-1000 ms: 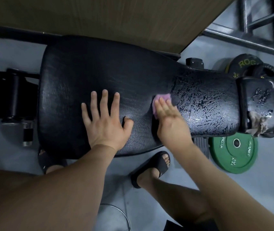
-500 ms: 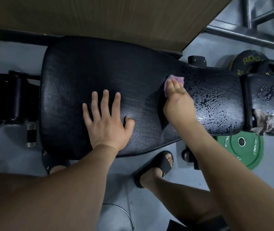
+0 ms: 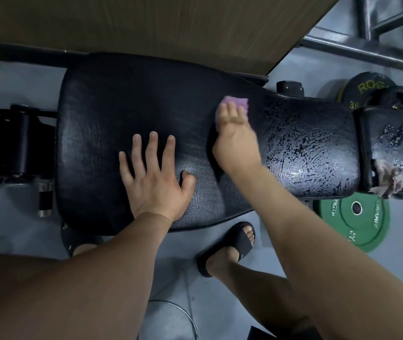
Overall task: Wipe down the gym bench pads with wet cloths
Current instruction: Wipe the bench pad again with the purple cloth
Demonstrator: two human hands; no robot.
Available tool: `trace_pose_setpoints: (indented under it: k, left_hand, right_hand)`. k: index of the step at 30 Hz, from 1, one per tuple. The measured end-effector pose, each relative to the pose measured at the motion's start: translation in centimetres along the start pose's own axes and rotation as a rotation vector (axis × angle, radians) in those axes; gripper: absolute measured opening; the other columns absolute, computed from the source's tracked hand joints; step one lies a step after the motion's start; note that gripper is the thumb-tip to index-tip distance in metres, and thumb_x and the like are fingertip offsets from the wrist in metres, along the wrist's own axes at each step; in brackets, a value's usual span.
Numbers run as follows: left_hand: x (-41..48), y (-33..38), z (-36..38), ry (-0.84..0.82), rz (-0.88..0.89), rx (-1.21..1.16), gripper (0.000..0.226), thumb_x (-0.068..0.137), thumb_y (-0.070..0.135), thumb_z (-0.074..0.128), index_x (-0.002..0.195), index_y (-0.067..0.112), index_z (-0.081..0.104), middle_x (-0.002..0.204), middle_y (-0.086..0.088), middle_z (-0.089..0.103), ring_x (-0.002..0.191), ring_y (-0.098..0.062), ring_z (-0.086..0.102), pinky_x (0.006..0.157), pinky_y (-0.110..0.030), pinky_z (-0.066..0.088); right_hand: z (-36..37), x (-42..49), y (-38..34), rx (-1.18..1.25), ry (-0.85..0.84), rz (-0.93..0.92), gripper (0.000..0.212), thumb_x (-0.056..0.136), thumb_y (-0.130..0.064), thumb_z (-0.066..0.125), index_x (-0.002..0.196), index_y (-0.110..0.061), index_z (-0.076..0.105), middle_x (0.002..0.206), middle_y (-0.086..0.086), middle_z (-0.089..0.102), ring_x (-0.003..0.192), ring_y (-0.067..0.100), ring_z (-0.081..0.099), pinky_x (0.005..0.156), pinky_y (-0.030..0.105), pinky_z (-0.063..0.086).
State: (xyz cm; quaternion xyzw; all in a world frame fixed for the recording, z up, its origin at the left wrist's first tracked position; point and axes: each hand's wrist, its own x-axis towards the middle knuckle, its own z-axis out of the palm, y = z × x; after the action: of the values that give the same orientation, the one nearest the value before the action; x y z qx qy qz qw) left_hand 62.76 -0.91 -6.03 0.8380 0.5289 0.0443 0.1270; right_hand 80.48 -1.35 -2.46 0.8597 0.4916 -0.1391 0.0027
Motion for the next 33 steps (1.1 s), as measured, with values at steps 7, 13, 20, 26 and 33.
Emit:
trace_pose_setpoints:
  k: [7, 13, 20, 26, 33]
  left_hand:
    - [0.0, -0.1, 0.1, 0.002, 0.005, 0.007, 0.077, 0.086, 0.052, 0.050, 0.157, 0.026, 0.035, 0.166, -0.007, 0.025, 0.156, -0.034, 0.009, 0.124, -0.060, 0.006]
    - [0.1, 0.0, 0.0, -0.005, -0.007, 0.012, 0.077, 0.085, 0.053, 0.045, 0.156, 0.026, 0.034, 0.166, -0.008, 0.024, 0.156, -0.034, 0.008, 0.124, -0.061, 0.007]
    - [0.2, -0.1, 0.1, -0.017, -0.003, 0.019, 0.077, 0.086, 0.053, 0.044, 0.157, 0.027, 0.033, 0.166, -0.007, 0.024, 0.157, -0.034, 0.007, 0.124, -0.061, 0.006]
    - [0.2, 0.0, 0.0, 0.003, -0.004, 0.001, 0.077, 0.084, 0.052, 0.050, 0.155, 0.026, 0.037, 0.165, -0.008, 0.027, 0.156, -0.034, 0.010, 0.124, -0.060, 0.007]
    - [0.3, 0.0, 0.0, -0.002, -0.003, 0.008, 0.076, 0.083, 0.051, 0.049, 0.155, 0.027, 0.038, 0.165, -0.007, 0.028, 0.156, -0.034, 0.011, 0.124, -0.060, 0.007]
  right_hand:
    - [-0.7, 0.7, 7.5, 0.030, 0.003, 0.179, 0.078, 0.084, 0.011, 0.046, 0.158, -0.002, 0.026, 0.166, 0.019, 0.020, 0.155, 0.036, 0.015, 0.126, 0.037, 0.019]
    - [0.7, -0.9, 1.9, 0.020, 0.064, -0.109, 0.071, 0.077, 0.012, 0.052, 0.146, 0.015, 0.038, 0.153, 0.035, 0.037, 0.145, 0.051, 0.032, 0.121, 0.053, 0.030]
    - [-1.0, 2.9, 7.9, -0.010, 0.061, 0.204, 0.072, 0.085, 0.009, 0.045, 0.155, 0.001, 0.031, 0.163, 0.019, 0.030, 0.152, 0.035, 0.026, 0.124, 0.041, 0.027]
    - [1.2, 1.8, 4.4, 0.072, 0.091, -0.131, 0.078, 0.075, 0.013, 0.046, 0.152, 0.002, 0.040, 0.158, 0.023, 0.037, 0.148, 0.042, 0.033, 0.121, 0.046, 0.032]
    - [-1.4, 4.9, 8.7, 0.019, 0.101, 0.254, 0.068, 0.081, 0.009, 0.044, 0.148, 0.000, 0.039, 0.157, 0.016, 0.036, 0.147, 0.031, 0.033, 0.115, 0.042, 0.040]
